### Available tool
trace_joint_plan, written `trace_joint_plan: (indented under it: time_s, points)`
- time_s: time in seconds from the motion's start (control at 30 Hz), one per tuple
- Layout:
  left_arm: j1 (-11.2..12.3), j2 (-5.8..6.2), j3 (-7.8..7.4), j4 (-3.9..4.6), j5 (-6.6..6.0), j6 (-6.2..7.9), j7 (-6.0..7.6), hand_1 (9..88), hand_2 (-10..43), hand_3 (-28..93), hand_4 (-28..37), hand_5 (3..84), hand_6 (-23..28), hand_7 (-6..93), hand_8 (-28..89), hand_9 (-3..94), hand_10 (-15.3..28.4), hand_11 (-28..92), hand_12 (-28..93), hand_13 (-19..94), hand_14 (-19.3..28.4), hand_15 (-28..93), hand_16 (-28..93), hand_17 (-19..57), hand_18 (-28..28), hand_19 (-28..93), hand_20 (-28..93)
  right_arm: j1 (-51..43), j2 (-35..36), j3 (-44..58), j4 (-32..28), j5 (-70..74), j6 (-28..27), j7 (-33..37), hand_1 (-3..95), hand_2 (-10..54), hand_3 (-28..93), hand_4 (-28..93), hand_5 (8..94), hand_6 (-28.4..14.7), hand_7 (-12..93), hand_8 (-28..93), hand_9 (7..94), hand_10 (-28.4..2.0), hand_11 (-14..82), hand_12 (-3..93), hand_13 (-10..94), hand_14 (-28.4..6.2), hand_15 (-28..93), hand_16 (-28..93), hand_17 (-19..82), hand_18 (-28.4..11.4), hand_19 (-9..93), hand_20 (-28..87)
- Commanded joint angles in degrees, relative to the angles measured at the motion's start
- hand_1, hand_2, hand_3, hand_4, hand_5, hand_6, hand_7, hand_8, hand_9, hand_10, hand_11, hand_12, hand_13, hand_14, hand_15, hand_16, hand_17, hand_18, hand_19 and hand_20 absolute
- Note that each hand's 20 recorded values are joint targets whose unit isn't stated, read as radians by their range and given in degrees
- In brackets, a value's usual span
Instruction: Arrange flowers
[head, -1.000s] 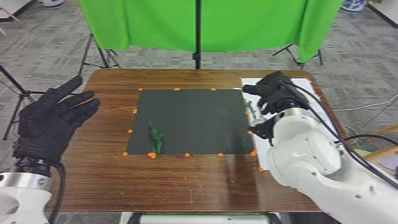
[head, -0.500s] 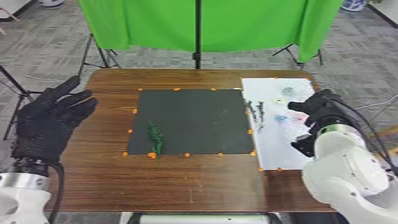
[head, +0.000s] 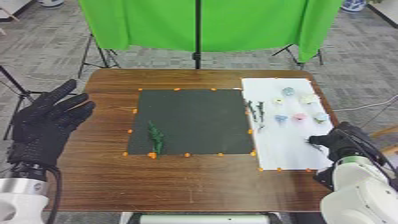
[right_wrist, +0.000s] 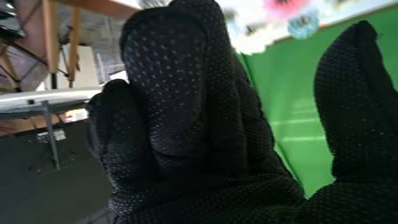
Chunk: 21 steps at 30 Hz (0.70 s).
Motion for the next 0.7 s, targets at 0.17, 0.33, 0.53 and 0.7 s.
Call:
trace_joint_plan:
  time_s: [0.17, 0.33, 0.53, 0.7]
  points:
    - [0.8, -0.65, 0.08, -0.16, -0.25, 0.34, -0.06, 21.7, 7.9, 78, -26.5, 36.4, 10.0, 15.1, -10, 33.7, 21.4, 29, 12, 24, 27.9, 50, -9, -7.7, 26.2, 62, 12, -1.8, 0.8, 1.1, 2.0, -2.9, -1.6, 3.3, 36.5, -6.9, 63, -24, 56.7, -5.7, 8, -11, 87.8, -15.6, 22.8, 15.9, 86, -10.2, 54, 15, 58, -18.0, 93, 18]
    - [1.2, -0.81, -0.12, -0.28, -0.44, 0.6, 0.35, 21.7, 7.8, 78, -26.5, 36.4, 10.0, 15.1, -10, 33.7, 21.4, 29, 12, 24, 27.9, 50, -9, -7.7, 26.2, 62, 12, -2.4, 1.3, 1.7, 2.3, -2.0, -2.5, 3.2, 37.0, -7.1, 63, -24, 56.5, -5.6, 8, -11, 87.7, -15.5, 22.8, 15.8, 86, -10.0, 54, 16, 58, -17.9, 93, 18]
    - [0.7, -0.47, 0.39, -0.09, -0.49, 0.48, 0.67, 21.6, 7.8, 78, -26.4, 36.4, 10.1, 15.0, -10, 33.7, 21.4, 29, 12, 24, 27.9, 50, -9, -7.7, 26.2, 62, 12, -0.2, 1.3, -0.2, 3.7, -0.3, -5.0, 3.8, 37.9, -7.6, 63, -24, 56.3, -5.2, 8, -11, 87.7, -15.4, 23.1, 15.8, 86, -9.7, 54, 16, 58, -17.4, 93, 18]
    - [0.5, -0.21, 0.62, 0.12, -0.58, 0.28, 0.87, 21.6, 7.7, 78, -26.5, 36.4, 10.0, 15.0, -10, 33.6, 21.4, 29, 12, 24, 27.9, 50, -9, -7.7, 26.2, 62, 12, 0.5, 0.9, -1.0, 5.1, 0.4, -5.8, 3.9, 38.5, -7.8, 63, -24, 56.0, -4.7, 8, -10, 87.0, -15.6, 22.8, 15.5, 86, -9.9, 54, 16, 58, -17.4, 93, 17]
